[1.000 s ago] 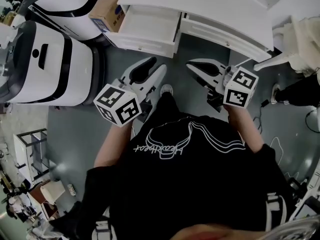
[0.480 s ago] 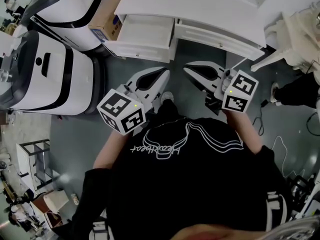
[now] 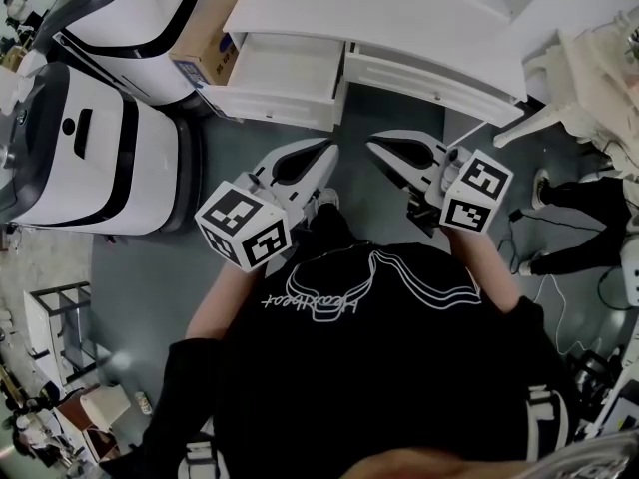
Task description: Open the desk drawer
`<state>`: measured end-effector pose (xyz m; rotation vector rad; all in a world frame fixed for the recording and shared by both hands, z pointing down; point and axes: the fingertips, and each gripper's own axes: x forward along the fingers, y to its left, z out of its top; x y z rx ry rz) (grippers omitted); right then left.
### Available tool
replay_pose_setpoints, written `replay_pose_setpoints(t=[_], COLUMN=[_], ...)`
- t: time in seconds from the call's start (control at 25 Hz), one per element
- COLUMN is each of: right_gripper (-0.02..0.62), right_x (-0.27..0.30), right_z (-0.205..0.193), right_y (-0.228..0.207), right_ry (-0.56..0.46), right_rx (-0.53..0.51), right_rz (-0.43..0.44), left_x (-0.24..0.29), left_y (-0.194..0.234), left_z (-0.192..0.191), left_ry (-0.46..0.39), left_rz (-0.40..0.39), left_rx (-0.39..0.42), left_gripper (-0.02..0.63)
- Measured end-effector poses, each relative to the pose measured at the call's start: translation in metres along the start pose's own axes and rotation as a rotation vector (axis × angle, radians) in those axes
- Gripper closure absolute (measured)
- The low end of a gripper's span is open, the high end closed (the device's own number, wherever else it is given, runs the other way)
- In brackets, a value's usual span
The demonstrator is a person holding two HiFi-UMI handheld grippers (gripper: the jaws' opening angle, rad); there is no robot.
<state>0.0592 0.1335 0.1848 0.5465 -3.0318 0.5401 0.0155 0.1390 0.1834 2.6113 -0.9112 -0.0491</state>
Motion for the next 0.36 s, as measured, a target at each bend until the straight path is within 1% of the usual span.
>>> replay_pose_setpoints(t=[0.24,0.36], right_gripper=[0.589,0.589], right_x=[0.0,0.0], right_z=[-0.009,-0.013], right_y=[-0.011,-0.017], right_ry=[0.008,0.014], right_rx=[0.02,0.028], right_rz=[-0.008,-0.014], left_x=[0.01,0.015], left_y=[0.008,0.011], left_z=[-0.008,-0.009], left_ry=[0.002,0.002], left_rz=[-0.002,-0.008], left_rx=[-0.05,-0.061], left_gripper=[0.601,0.601])
